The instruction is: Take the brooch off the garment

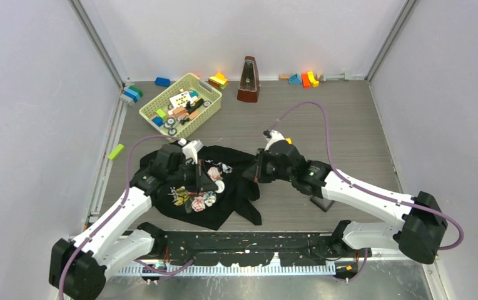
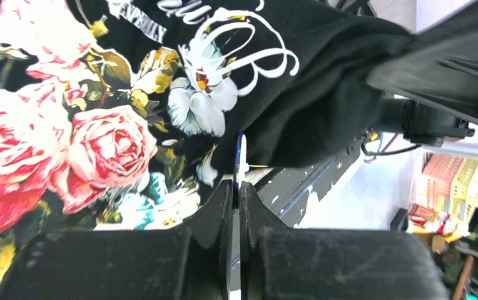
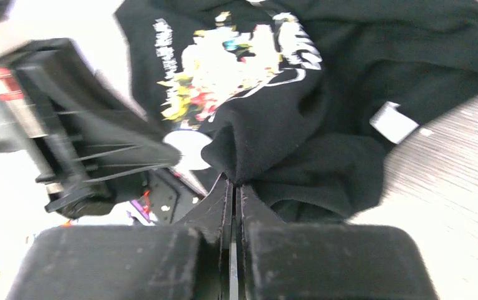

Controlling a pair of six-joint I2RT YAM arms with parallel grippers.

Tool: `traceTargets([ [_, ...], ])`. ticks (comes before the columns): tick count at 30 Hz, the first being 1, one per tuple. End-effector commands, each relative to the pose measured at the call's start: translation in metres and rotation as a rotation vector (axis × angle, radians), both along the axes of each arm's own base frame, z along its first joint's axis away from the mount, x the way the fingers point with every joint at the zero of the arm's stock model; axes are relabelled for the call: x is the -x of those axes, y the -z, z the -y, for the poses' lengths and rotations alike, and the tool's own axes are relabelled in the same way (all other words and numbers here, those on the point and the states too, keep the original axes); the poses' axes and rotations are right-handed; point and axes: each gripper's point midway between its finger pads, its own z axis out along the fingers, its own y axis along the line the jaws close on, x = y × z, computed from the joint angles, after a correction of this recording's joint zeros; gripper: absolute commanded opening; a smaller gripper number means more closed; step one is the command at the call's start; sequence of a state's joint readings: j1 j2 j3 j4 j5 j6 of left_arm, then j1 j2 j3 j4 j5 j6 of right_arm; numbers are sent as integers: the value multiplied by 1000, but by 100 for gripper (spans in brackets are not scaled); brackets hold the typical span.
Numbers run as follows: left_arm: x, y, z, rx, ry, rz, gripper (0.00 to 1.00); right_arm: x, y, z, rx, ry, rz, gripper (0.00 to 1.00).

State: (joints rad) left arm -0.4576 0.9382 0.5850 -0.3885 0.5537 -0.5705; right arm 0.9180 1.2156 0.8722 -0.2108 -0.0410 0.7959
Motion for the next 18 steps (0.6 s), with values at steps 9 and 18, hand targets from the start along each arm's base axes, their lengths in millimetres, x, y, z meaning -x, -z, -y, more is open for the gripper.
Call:
traceTargets([
  [9, 8, -60, -16, -19, -64, 62, 0, 13, 35, 44, 28, 70, -34, 72],
  [18, 28, -111, 27, 355, 133, 93, 0, 41, -43, 12, -357, -163, 141, 62],
])
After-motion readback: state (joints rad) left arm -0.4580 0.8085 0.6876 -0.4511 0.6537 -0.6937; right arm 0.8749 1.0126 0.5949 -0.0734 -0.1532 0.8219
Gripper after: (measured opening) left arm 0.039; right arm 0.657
